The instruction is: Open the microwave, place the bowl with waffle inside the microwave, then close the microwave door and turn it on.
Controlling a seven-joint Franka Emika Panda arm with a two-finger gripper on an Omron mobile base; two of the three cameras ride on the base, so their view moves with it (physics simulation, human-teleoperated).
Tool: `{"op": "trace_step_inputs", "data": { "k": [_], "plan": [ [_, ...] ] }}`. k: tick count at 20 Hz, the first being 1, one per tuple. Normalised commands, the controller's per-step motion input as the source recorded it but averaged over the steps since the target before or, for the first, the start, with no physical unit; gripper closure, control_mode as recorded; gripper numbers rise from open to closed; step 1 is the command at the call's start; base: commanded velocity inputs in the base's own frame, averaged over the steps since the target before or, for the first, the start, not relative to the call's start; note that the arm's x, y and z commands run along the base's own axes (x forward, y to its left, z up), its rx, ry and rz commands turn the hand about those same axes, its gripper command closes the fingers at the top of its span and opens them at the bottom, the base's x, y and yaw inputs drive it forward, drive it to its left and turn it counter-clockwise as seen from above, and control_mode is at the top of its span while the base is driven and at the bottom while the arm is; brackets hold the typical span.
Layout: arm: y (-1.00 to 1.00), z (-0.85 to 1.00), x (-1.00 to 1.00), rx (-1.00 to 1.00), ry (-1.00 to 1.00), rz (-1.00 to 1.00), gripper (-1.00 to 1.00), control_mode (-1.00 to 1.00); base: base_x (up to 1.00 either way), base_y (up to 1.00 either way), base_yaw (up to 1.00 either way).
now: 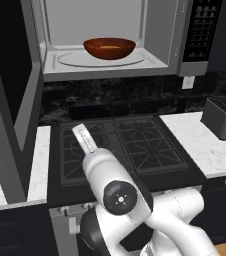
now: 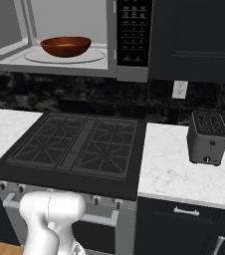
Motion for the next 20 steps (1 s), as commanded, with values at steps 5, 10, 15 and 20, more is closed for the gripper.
{"op": "trace_step_inputs", "data": {
  "k": [5, 10, 15, 20],
  "plan": [
    [0.22, -0.34, 0.10, 0.02, -0.33, 0.00, -1.00, -1.00, 0.00, 0.00, 0.00],
    [0.54, 0.00, -0.03, 0.02, -0.46, 0.00, -1.00, -1.00, 0.00, 0.00, 0.00],
    [0.61, 0.01, 0.00, 0.06, -0.36, 0.00, -1.00, -1.00, 0.00, 0.00, 0.00],
    [0.40, 0.31, -0.12, 0.10, -0.37, 0.00, -1.00, -1.00, 0.00, 0.00, 0.00]
  ]
}}
